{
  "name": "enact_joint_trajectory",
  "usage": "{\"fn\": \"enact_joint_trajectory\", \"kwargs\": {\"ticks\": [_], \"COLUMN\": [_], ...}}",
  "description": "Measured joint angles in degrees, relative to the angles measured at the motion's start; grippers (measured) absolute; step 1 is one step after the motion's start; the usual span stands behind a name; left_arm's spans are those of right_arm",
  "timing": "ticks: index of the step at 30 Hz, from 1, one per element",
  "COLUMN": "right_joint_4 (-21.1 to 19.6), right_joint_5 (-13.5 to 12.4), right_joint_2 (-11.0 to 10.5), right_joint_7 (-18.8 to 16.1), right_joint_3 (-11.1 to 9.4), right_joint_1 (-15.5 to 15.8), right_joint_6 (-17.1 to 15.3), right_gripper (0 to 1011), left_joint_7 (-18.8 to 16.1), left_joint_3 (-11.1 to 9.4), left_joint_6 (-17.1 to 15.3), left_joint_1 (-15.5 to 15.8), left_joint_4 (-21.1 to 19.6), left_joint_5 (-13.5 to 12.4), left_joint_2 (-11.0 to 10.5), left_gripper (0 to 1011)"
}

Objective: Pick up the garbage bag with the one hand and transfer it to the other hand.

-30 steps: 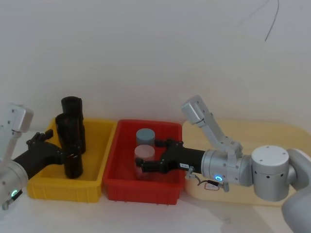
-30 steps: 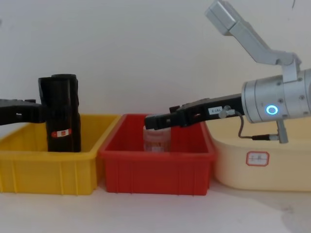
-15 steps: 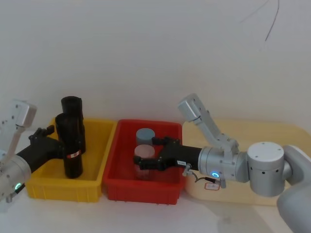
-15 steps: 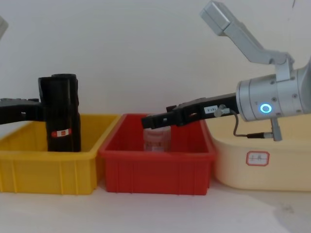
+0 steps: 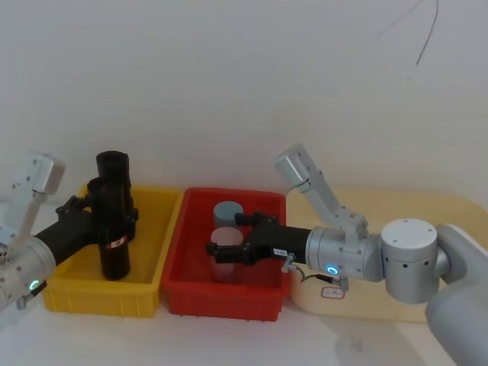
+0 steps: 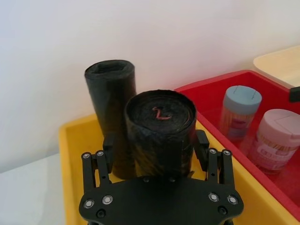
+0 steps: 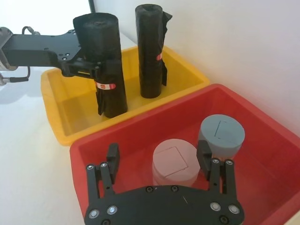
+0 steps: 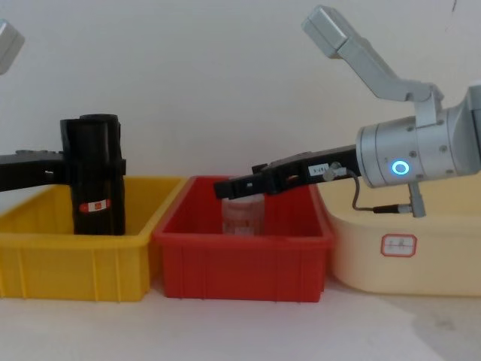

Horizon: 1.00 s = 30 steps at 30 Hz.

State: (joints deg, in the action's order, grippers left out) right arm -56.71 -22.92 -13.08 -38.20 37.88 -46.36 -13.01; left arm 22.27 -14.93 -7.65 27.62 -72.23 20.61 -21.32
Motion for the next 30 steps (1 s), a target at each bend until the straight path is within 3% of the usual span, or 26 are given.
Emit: {"fn": "enact_joint_trajectory", "kwargs": {"ticks": [12, 30], "right_joint_4": [3.4, 7.2], "right_joint_5": [1.0, 2.2], "right_joint_2": [1.5, 2.9], "right_joint_7": [-0.7, -0.9], "right_joint_3": [0.3, 0.0], "right_joint_1": [-1.4, -3.1], "right_joint_6": [0.9, 1.7], "right_gripper": [1002, 1001], "left_joint_7": [2.7, 3.8], "left_joint_3": [-1.1, -1.7], "left_joint_6": [1.3, 1.9], "left_joint_1": [2.0, 2.9], "left_joint_4": [2.8, 4.1], "left_joint_5": [0.7, 1.0], "left_joint_2": [0.2, 0.3], "left_gripper": [1001, 1001]}}
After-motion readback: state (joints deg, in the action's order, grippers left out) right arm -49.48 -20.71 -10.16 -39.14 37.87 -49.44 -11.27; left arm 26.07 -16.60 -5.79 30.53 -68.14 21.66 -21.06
